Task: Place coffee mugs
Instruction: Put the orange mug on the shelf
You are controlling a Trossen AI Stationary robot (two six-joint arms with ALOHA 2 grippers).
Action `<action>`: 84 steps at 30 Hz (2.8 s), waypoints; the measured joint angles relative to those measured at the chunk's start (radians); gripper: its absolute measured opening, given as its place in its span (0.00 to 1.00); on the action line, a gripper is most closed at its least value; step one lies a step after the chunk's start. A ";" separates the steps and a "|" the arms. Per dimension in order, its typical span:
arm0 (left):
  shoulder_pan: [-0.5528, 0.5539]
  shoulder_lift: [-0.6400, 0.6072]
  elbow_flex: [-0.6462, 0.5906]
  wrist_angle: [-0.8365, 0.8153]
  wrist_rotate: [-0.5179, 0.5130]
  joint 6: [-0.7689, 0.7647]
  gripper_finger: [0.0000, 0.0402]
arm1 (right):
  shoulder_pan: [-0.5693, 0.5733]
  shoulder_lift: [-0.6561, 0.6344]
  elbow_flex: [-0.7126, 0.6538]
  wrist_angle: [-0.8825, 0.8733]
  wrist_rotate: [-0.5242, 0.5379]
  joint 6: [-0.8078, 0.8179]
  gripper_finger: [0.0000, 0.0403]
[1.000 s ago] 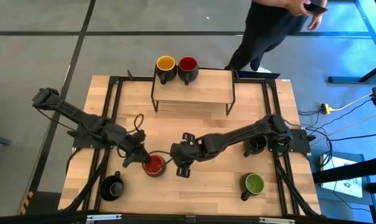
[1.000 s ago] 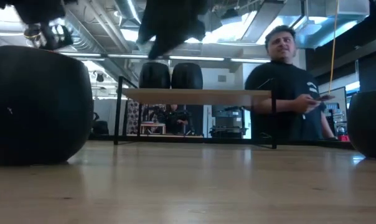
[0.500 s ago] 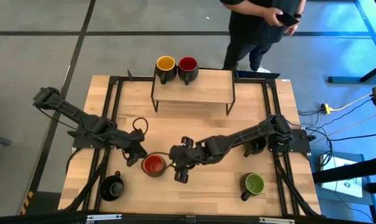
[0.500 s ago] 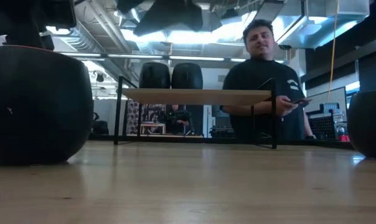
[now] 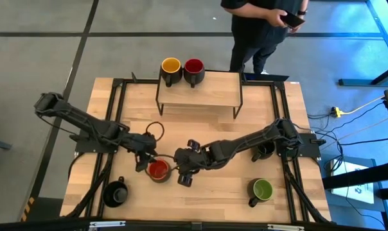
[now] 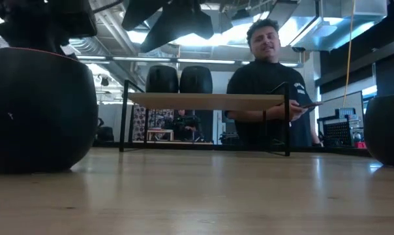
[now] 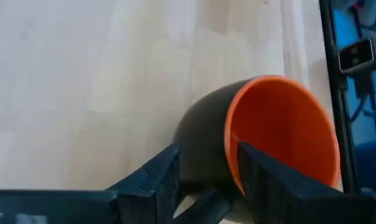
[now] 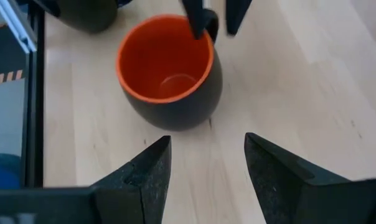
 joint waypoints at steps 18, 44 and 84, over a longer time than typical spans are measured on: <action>-0.015 0.127 0.073 -0.072 0.040 0.223 0.04 | 0.031 -0.009 0.000 -0.108 0.049 0.051 0.47; 0.127 0.677 0.660 -0.487 0.013 1.110 0.04 | 0.297 -0.011 0.001 -0.538 0.342 0.690 0.47; -0.066 0.365 0.827 -0.647 -0.174 0.433 0.25 | 0.240 -0.009 0.000 -0.423 0.314 0.244 0.47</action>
